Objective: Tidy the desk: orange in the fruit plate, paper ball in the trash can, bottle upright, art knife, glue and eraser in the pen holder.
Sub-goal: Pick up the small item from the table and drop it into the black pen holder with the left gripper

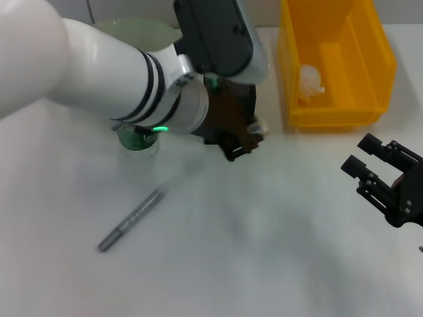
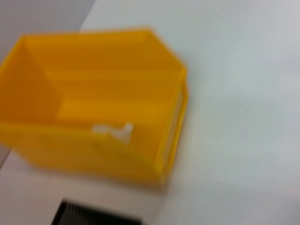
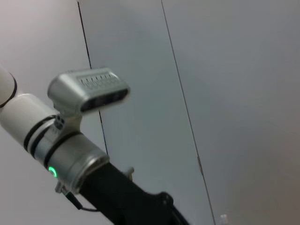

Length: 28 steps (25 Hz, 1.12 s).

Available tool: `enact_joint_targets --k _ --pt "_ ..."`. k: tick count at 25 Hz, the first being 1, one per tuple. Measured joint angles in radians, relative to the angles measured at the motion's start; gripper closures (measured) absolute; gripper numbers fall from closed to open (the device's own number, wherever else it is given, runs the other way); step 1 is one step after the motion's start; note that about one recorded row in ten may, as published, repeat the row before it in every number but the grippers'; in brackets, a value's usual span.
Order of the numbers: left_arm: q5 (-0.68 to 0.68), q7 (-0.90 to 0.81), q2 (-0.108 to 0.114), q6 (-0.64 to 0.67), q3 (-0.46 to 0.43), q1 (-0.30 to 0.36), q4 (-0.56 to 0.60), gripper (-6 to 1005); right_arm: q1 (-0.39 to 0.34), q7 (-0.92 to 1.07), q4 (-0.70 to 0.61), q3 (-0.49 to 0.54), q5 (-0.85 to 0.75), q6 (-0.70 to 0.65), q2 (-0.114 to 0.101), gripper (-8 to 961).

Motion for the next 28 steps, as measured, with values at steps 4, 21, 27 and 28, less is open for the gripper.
enact_joint_targets --k 4,21,27,28 --pt "-0.108 0.042 0.000 -0.083 -0.047 0.035 0.004 735 0.000 0.000 0.004 0.000 -0.001 0.000 0.000 455" --pt "-0.170 0.043 -0.003 -0.543 0.019 0.120 -0.146 737 0.009 -0.001 0.022 -0.004 -0.003 0.010 0.001 455" --pt "-0.170 0.045 -0.002 -0.578 0.019 0.124 -0.172 738 0.009 -0.001 0.022 0.000 -0.003 0.010 0.001 455" --pt "-0.169 0.048 -0.002 -0.578 0.019 0.125 -0.173 738 0.010 -0.002 0.022 -0.001 -0.003 0.010 0.001 455"
